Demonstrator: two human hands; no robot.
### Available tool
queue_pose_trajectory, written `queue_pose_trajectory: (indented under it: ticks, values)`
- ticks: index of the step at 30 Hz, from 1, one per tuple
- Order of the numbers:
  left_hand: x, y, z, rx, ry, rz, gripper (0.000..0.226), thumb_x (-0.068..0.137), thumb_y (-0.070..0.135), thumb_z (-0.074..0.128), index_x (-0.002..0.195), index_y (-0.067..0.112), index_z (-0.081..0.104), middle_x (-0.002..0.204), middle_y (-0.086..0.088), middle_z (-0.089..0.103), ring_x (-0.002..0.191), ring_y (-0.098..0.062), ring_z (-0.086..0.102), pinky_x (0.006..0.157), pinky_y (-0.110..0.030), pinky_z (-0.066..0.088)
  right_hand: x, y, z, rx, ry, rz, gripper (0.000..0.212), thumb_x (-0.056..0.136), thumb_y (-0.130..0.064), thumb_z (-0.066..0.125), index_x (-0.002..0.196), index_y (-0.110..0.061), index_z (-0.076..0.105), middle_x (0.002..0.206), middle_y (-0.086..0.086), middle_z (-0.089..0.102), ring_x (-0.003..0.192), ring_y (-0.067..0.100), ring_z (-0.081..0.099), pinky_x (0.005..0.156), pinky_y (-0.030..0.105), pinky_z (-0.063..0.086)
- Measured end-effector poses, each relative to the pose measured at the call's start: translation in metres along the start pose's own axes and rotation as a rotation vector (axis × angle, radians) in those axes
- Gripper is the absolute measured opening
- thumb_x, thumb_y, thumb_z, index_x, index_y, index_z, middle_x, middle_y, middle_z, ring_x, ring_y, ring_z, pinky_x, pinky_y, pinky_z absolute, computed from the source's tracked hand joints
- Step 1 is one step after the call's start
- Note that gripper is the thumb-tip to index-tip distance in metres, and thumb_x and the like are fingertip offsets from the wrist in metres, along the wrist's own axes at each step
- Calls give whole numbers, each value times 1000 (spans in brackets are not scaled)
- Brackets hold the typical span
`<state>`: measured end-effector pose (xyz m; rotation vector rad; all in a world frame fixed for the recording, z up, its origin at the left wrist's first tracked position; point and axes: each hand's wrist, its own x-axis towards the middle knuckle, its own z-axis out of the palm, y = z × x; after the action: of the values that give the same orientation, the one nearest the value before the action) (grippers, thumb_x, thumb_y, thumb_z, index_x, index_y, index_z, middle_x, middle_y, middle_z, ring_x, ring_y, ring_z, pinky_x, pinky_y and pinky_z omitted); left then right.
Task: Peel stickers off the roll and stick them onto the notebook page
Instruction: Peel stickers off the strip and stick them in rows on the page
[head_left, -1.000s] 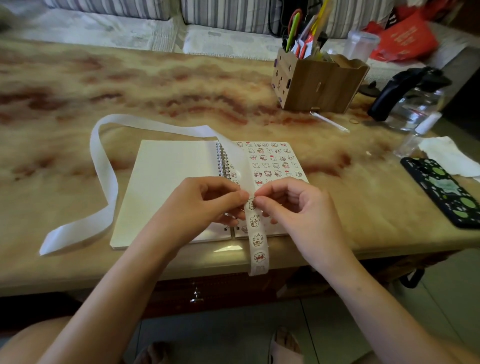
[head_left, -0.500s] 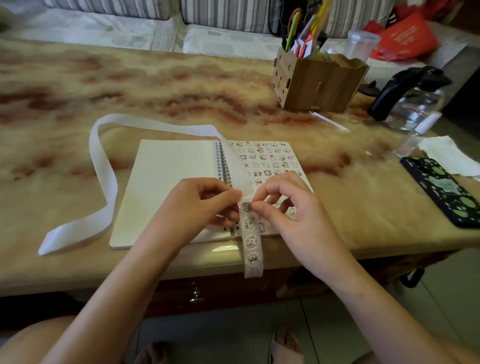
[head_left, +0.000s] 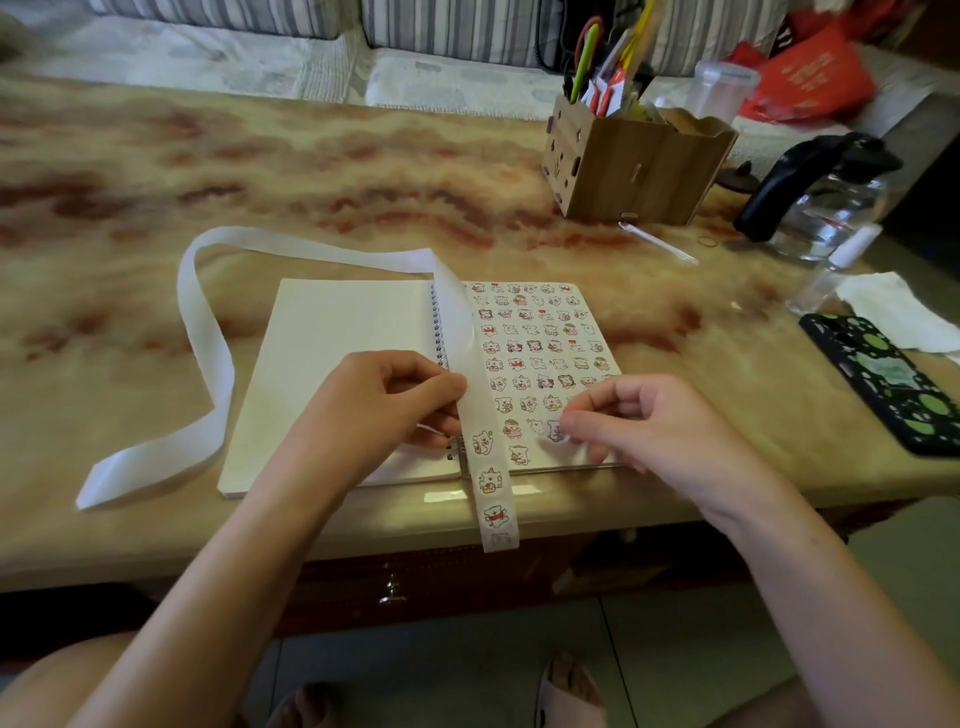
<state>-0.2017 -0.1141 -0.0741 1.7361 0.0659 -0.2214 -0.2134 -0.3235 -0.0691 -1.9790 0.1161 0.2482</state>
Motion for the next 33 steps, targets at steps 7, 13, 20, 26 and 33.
queue_pose_trajectory:
  ticks: [7,13,20,26,33]
  values:
    - [0,-1,0,10,2,-13,11,86,12,64,81,3,70,71,-9,73,61,-15,68,63,-28,60,0,2,4,-49,-10,-16,6,74,-16,77,73,-11,74,72,6,73,51,6,52,58,21,44]
    - [1,-1,1,8,-2,-18,12,87,11,64,83,1,69,73,-11,73,60,-14,68,62,-27,60,0,3,5,-53,-25,-22,4,76,-12,76,75,-9,74,72,8,73,46,-2,48,52,14,41]
    - [1,-1,1,16,-3,-21,12,87,12,64,82,3,69,71,-9,73,60,-14,68,63,-27,60,0,4,5,-87,-18,-9,5,74,-15,78,74,-11,74,72,4,73,46,-2,49,51,12,41]
    - [1,-1,0,25,-6,-23,12,87,13,64,82,3,69,71,-8,73,61,-14,68,64,-27,60,0,4,7,-82,-7,1,6,73,-16,79,72,-13,74,69,1,73,46,-2,49,50,12,40]
    - [1,-1,0,29,-4,-24,12,87,13,64,83,3,69,70,-8,73,60,-14,68,64,-27,60,0,5,9,-93,9,2,6,72,-17,79,71,-14,74,71,1,74,57,4,54,61,23,42]
